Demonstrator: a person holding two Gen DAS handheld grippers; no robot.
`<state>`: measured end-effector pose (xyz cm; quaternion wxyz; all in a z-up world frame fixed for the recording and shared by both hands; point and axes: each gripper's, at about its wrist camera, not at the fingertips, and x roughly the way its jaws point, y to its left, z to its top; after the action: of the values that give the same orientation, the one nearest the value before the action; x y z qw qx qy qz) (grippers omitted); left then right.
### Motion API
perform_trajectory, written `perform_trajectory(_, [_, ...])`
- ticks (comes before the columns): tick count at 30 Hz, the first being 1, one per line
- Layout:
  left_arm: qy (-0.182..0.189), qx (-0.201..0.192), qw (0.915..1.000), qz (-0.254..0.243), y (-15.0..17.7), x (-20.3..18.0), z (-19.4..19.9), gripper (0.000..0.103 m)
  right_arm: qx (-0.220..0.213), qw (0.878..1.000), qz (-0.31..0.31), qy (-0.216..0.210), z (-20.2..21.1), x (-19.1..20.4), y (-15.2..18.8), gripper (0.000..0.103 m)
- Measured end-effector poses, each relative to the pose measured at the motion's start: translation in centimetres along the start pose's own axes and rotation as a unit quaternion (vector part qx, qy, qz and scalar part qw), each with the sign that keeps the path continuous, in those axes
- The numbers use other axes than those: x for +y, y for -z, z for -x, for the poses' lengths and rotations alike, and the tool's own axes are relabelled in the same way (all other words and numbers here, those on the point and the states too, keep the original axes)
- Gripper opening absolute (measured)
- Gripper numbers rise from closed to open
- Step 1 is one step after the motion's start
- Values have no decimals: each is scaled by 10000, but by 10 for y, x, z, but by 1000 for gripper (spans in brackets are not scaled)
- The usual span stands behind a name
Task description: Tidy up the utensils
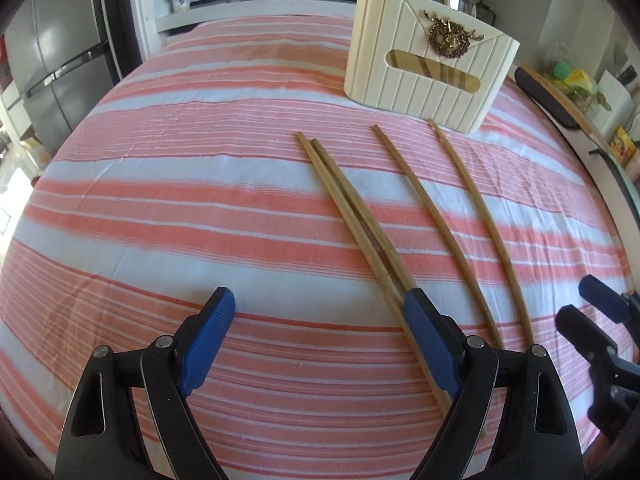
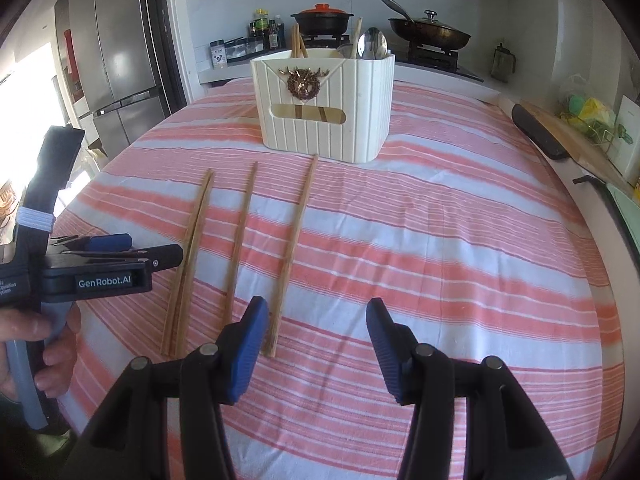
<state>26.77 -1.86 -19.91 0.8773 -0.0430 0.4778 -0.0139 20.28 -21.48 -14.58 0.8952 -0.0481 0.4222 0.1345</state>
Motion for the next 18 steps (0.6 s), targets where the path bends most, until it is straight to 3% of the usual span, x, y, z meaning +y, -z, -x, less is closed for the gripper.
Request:
perform_trajectory(3, [-169, -17, 9995, -250, 2, -8, -4, 88, 136, 9998, 97, -69, -20, 6, -8, 48])
perform_trajectory(5, [-244, -87, 9988, -419, 5, -12, -2, 88, 257, 9994, 223, -103, -34, 11, -13, 39])
perform_trajectory(7, [-202, -95, 9987, -452, 8, -9, 0, 88, 413, 9983, 387, -128, -45, 18, -15, 22])
perform_trajectory(10, [-237, -83, 9982, -540, 11, 0, 3, 88, 385, 9980, 503, 24, -46, 22, -15, 11])
perform_trajectory(18, [-203, 34, 9972, -714, 19, 27, 12, 88, 381, 9988, 121, 270, -29, 2, 3, 8])
